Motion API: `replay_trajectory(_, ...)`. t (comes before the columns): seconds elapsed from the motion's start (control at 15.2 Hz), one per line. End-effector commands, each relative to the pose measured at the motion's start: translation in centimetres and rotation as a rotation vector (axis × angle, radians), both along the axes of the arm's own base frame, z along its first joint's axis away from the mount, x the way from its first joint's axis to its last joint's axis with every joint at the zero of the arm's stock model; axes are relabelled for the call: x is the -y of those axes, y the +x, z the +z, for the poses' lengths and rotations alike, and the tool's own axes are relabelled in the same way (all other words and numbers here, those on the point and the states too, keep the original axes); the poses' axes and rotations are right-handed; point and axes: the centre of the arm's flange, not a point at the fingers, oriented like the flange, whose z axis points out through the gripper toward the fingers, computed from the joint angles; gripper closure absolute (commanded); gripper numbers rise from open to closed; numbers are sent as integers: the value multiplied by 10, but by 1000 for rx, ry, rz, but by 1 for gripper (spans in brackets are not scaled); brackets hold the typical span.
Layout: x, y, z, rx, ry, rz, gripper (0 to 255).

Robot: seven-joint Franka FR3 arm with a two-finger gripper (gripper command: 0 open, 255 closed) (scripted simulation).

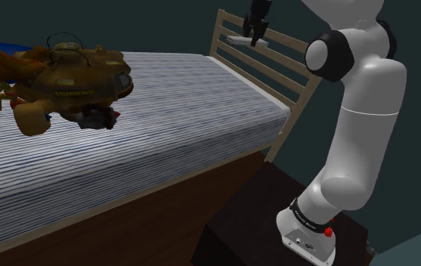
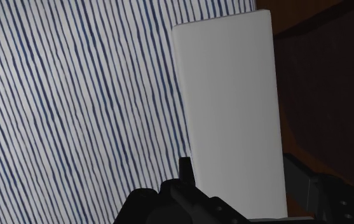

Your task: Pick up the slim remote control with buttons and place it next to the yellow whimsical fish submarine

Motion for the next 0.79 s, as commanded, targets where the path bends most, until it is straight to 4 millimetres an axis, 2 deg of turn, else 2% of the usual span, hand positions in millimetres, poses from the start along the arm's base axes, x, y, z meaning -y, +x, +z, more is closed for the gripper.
replay_trajectory(0.0, 0, 0, 10, 0, 0, 0, 255)
replay_trajectory(0.26, 0, 0, 29, 0, 0, 0, 255)
replay_trajectory(0.73, -92, 12, 29, 0, 0, 0, 255)
